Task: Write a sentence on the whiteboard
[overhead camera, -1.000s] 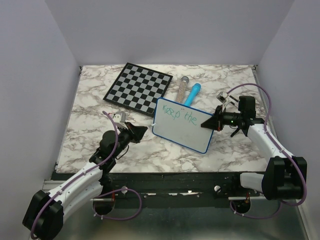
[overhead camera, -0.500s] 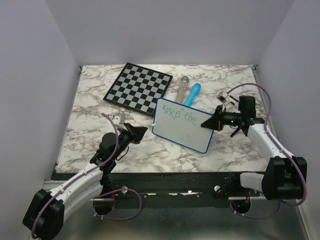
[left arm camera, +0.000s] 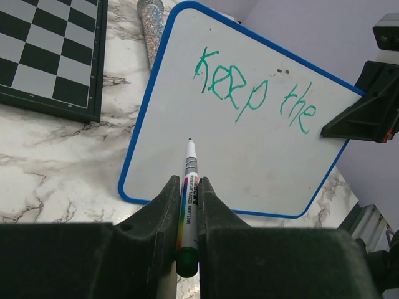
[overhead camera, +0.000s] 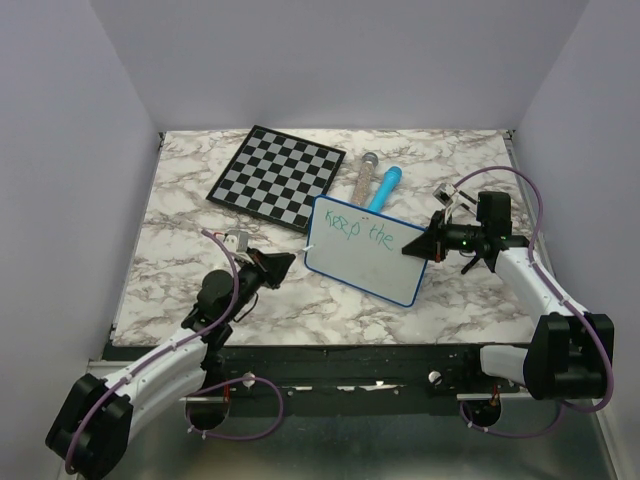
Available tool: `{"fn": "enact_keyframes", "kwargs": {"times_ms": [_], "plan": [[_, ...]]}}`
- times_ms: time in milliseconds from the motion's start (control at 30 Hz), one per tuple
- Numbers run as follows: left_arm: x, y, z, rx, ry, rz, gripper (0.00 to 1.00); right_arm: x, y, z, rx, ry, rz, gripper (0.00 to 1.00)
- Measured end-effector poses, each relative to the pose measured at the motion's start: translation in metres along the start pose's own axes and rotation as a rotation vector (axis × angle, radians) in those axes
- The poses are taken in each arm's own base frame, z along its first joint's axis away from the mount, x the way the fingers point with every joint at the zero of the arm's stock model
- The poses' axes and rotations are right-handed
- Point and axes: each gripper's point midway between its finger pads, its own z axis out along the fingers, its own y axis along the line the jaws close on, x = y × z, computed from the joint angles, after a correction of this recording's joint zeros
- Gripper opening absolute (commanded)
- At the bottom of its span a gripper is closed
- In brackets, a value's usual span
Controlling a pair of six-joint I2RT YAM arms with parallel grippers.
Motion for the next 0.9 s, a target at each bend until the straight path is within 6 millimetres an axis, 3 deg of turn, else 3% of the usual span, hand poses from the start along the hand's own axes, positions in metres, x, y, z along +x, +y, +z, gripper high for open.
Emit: {"fn": "enact_keyframes", "kwargs": {"times_ms": [533,900], "plan": [[0.017,-0.003,0.014,0.070,0.054,0.054,0.00,0.000,0.000,0.000,0.000,0.000,0.000,0.01],[0.011,-0.010,0.027,0.107,0.033,0.070,0.00,0.000,0.000,0.000,0.000,0.000,0.001,0.01]]}}
